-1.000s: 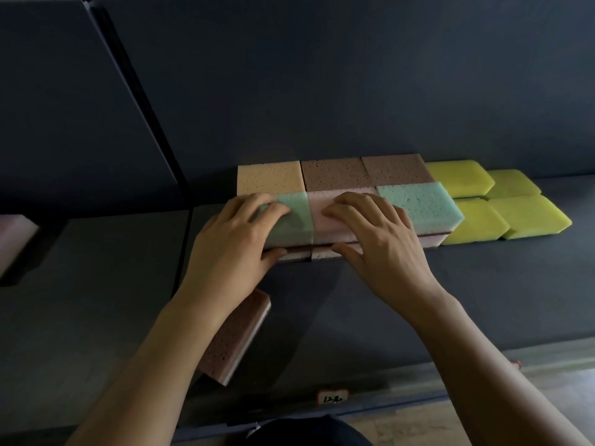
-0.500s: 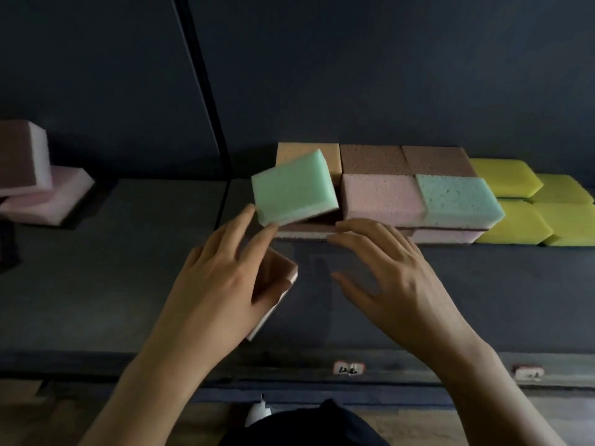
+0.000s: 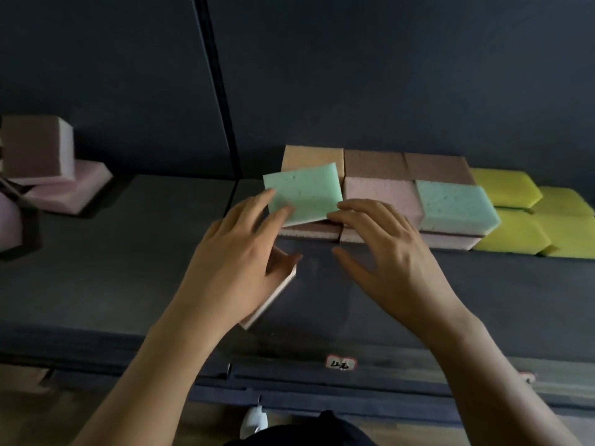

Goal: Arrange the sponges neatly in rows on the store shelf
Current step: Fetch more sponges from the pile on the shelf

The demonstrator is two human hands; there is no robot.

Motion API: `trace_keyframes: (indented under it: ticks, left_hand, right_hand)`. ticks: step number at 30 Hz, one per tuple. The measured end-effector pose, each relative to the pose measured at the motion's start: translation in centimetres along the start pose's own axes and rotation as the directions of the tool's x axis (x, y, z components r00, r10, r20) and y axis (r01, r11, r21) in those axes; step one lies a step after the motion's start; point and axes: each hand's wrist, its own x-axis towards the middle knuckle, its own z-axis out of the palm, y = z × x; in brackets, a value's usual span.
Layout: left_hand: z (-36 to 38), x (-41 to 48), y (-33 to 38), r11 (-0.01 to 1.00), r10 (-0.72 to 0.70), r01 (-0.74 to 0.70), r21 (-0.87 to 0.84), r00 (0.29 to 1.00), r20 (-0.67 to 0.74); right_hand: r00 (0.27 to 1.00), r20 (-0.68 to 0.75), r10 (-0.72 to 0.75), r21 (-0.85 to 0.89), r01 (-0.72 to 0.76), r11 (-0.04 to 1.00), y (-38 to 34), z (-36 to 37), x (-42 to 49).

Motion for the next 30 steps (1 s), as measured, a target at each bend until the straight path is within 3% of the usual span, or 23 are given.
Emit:
trace_keyframes:
  ticks: [8, 15, 30]
  left_hand:
    - [0.8, 3.6, 0.6, 0.994, 0.087, -0.084, 0.065, 0.995, -0.042]
    - [1.4, 5.6, 0.5, 0.987, 0.12, -0.117, 0.11, 0.992, -0.023]
    - [2.7, 7.7, -0.8, 0.965, 0.262, -0.262, 0.006, 0.965, -0.012]
  right_hand:
    - [0.992, -0.066, 0.103, -0.064, -0.107, 0.992, 2.1, -0.6, 1.2]
    - [0.984, -0.04, 0.173, -0.112, -0.176, 0.978, 3.3, 0.1, 1.6]
    - [0.986, -0.088, 0.142, -0.162, -0.155, 0.974, 4.2, 0.8, 1.9]
